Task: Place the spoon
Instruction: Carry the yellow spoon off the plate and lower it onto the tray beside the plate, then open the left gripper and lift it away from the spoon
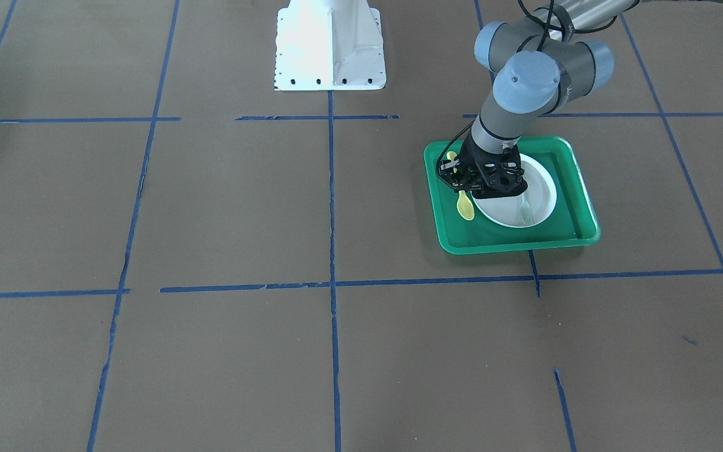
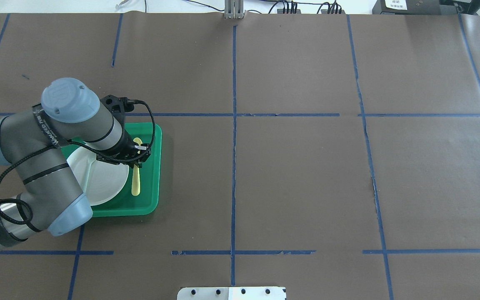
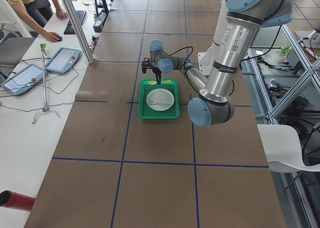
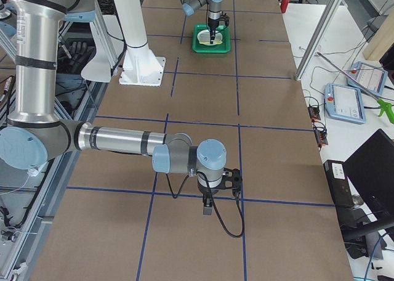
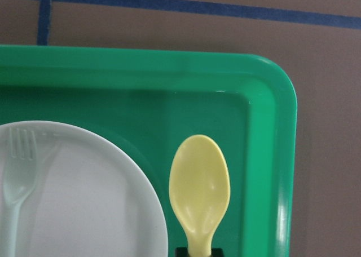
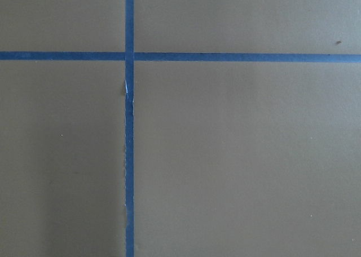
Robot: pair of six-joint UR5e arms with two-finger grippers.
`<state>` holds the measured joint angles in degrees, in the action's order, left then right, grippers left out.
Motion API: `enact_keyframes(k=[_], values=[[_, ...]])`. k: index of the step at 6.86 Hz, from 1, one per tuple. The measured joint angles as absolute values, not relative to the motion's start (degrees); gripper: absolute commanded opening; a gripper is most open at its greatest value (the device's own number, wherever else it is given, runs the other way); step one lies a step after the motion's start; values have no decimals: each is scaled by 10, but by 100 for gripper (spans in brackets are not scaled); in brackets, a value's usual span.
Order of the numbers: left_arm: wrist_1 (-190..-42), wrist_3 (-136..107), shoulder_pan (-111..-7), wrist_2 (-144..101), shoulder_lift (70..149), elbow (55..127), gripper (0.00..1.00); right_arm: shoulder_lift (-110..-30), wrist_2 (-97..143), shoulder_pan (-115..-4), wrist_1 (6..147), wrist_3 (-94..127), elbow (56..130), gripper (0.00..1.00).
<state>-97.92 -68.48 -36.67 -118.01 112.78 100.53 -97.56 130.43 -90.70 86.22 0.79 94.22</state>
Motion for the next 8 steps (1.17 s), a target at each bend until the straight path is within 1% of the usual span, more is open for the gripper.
enact_keyframes(k=[1,2,4,6,8], values=[[-979,-686,-363,-1180,1131,998,57,-976,1304,-907,862,8,942,100],[-980,-686,-361,-1179,1132,992,100,-976,1304,-907,862,8,942,100],[-979,-688,-361,-1178,1131,990,100,-976,1304,-907,862,8,942,100],[-976,-684,-379,-1181,1125,1015,100,-976,1304,-907,862,8,942,100],[-931,-566,-468,-1195,1089,1062,100,-976,1304,-907,862,8,942,100]])
